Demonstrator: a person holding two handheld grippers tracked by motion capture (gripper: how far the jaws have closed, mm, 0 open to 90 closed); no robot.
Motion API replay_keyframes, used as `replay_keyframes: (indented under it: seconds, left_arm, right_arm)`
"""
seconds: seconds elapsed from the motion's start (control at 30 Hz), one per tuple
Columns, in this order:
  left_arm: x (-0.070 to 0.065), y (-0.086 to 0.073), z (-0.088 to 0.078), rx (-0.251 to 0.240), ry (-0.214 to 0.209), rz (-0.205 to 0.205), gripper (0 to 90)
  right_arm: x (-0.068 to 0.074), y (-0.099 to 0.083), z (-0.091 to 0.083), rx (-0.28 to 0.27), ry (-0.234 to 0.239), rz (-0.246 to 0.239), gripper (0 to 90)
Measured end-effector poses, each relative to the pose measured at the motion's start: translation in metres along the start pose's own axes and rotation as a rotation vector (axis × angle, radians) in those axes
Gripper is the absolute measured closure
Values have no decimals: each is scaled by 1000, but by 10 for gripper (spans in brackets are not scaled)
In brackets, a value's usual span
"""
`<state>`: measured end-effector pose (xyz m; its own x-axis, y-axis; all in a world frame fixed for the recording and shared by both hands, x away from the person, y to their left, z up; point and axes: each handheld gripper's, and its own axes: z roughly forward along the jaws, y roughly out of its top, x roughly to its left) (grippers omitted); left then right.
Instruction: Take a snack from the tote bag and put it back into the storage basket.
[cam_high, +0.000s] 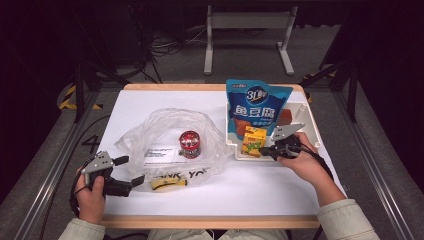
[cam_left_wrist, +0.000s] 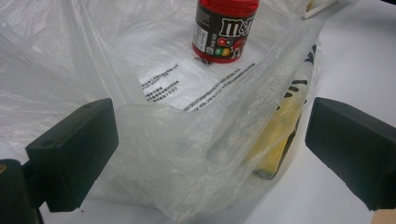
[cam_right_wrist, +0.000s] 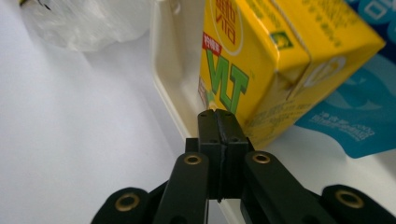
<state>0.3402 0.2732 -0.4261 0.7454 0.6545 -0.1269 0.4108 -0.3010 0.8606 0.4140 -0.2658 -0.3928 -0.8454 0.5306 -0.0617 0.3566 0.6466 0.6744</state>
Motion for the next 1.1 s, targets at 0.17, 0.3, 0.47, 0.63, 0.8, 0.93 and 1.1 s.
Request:
replay_keyframes:
  seconds: [0.17,0.3,0.47,0.63,0.8,0.93,1.1]
  left_arm:
    - [1,0,0,0,2,3,33]
    - [0,0,1,-1,-5,-6,33]
    - [0,0,1,-2,-2,-8,33]
    - [0,0,1,0,-2,-7,33]
    - [0,0,1,-2,-2,-6,33]
    - [1,0,1,-3,-2,-6,33]
    - [1,0,0,-1,-2,-10,33]
  right_arm:
    - [-2,-4,8,27,-1,12,900]
    - [-2,-6,11,40,-3,14,900]
    - [-4,-8,13,50,-10,20,900]
    - [-7,-10,14,55,-21,39,900]
    - [-9,-11,14,53,-27,52,900]
    - [-9,-11,14,55,-28,54,900]
    - [-9,-11,12,42,-21,64,889]
